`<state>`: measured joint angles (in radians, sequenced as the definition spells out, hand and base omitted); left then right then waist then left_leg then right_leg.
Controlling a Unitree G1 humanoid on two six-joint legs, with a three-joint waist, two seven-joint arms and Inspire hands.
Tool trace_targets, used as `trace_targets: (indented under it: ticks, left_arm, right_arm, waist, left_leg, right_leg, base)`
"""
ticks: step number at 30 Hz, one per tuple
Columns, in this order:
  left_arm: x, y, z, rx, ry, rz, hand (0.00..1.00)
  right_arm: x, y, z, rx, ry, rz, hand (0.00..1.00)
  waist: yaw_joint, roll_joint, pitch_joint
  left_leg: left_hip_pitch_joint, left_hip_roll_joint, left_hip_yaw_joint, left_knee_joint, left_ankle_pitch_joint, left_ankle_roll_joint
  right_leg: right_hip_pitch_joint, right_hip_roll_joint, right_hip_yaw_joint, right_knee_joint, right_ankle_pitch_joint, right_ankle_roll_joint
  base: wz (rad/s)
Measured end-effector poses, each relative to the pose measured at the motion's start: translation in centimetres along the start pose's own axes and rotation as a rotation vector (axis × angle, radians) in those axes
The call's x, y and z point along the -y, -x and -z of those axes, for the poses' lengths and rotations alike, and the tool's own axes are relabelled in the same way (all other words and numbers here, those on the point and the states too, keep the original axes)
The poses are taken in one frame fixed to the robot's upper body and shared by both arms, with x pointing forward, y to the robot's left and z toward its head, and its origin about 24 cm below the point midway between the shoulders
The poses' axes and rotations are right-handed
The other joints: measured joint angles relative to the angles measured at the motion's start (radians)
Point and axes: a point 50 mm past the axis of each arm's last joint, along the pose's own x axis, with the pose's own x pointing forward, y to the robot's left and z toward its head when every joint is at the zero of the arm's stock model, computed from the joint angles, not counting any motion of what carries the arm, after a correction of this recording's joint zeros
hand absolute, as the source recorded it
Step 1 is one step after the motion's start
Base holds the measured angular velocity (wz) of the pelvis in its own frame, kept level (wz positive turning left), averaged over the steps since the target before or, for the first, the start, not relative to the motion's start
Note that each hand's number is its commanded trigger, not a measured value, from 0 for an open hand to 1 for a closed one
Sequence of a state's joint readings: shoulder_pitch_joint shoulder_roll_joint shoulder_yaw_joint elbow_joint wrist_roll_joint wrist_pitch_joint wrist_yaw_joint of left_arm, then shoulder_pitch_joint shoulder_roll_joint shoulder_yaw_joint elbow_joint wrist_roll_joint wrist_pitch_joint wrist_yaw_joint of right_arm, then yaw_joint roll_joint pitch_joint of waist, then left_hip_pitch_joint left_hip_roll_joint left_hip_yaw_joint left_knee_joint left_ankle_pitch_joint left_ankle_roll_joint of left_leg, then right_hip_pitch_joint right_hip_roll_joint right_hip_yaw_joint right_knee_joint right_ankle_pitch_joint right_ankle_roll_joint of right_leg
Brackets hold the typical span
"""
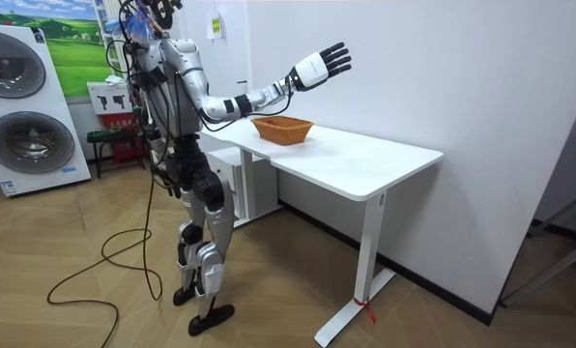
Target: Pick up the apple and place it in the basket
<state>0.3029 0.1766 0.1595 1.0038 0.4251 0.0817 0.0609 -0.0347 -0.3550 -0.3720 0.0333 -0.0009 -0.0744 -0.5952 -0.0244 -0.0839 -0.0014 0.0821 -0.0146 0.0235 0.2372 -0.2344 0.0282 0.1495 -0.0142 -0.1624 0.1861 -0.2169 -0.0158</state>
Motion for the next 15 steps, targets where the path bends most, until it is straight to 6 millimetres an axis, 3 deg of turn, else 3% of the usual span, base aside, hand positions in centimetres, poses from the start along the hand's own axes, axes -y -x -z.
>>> trace_targets:
  ticks: [3, 7, 9, 13, 15]
  left_arm:
    - [-0.3, 0.1, 0.6, -0.017, 0.018, -0.026, 0.0]
    - [-0.5, 0.2, 0.9, -0.028, 0.03, -0.039, 0.0]
    - [-0.9, 0.2, 1.4, -0.049, 0.06, -0.054, 0.0]
    - [-0.8, 0.2, 1.3, -0.051, 0.074, -0.053, 0.0]
    - [-0.9, 0.2, 1.2, -0.05, 0.075, -0.056, 0.0]
  right_arm:
    - [2.8, -0.7, 1.9, -0.088, 0.009, 0.195, 0.0]
    - [6.0, 0.0, 5.1, -0.227, 0.076, 0.359, 0.0]
    - [7.8, 1.6, 8.0, -0.357, 0.138, 0.413, 0.0]
    - [9.6, 4.2, 11.7, -0.586, 0.159, 0.473, 0.0]
    - [10.8, 6.6, 14.2, -0.747, 0.194, 0.513, 0.0]
  waist:
    - [-0.012, 0.008, -0.0066]
    - [-0.036, 0.011, -0.0078]
    - [-0.038, 0.007, -0.0065]
    - [-0.043, 0.004, -0.0047]
    - [-0.05, -0.003, -0.0013]
  left_leg:
    - [-0.001, 0.001, 0.008, -0.006, 0.0, -0.001]
    - [0.001, 0.001, 0.014, -0.013, 0.001, -0.001]
    - [0.009, 0.001, 0.017, -0.016, 0.002, -0.001]
    - [0.015, 0.0, 0.032, -0.023, 0.002, -0.001]
    - [0.011, 0.0, 0.031, -0.025, 0.001, -0.001]
  right_leg:
    - [-0.005, 0.002, 0.011, 0.003, 0.0, 0.0]
    - [-0.007, 0.003, 0.023, 0.001, 0.0, 0.0]
    - [-0.005, 0.003, 0.028, 0.001, 0.0, 0.0]
    - [-0.007, 0.004, 0.051, -0.001, 0.0, 0.0]
    - [-0.007, 0.004, 0.053, -0.004, -0.001, 0.001]
  base:
    - [-0.06]
    - [-0.07]
    - [-0.07]
    - [-0.12]
    - [0.0]
